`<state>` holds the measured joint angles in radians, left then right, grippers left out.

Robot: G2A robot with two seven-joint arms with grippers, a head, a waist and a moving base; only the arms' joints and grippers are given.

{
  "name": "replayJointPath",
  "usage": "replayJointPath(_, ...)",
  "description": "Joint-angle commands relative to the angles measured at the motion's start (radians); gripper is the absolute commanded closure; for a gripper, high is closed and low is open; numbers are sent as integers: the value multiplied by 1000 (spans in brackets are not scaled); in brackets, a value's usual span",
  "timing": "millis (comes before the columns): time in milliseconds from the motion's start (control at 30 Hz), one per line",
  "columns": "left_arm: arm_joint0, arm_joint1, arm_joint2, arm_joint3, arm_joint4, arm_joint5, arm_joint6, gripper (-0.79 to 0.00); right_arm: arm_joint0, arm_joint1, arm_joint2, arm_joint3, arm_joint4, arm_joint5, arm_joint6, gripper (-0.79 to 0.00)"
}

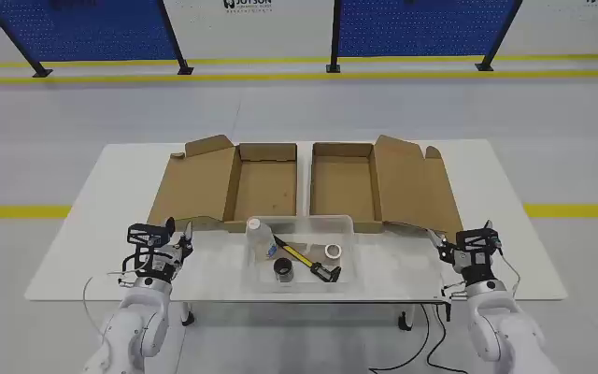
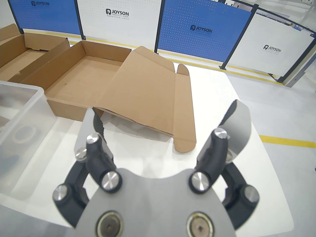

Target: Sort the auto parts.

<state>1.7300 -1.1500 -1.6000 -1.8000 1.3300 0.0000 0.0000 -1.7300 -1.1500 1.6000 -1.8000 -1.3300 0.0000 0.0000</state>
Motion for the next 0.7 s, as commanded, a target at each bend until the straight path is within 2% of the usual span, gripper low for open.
replayJointPath(0, 0, 0, 0, 0, 0, 0, 0, -290, 0, 0, 0, 0, 0, 0, 0, -785)
replayJointPath(600, 0, 0, 0, 0, 0, 0, 0, -290, 0, 0, 0, 0, 0, 0, 0, -784)
replayJointPath(633, 0, 0, -1, 0, -1, 1, 0, -785, 0, 0, 0, 0, 0, 0, 0, -785)
replayJointPath(667, -5, -1, -2, -3, -1, 0, 2, -785, 0, 0, 0, 0, 0, 0, 0, -785)
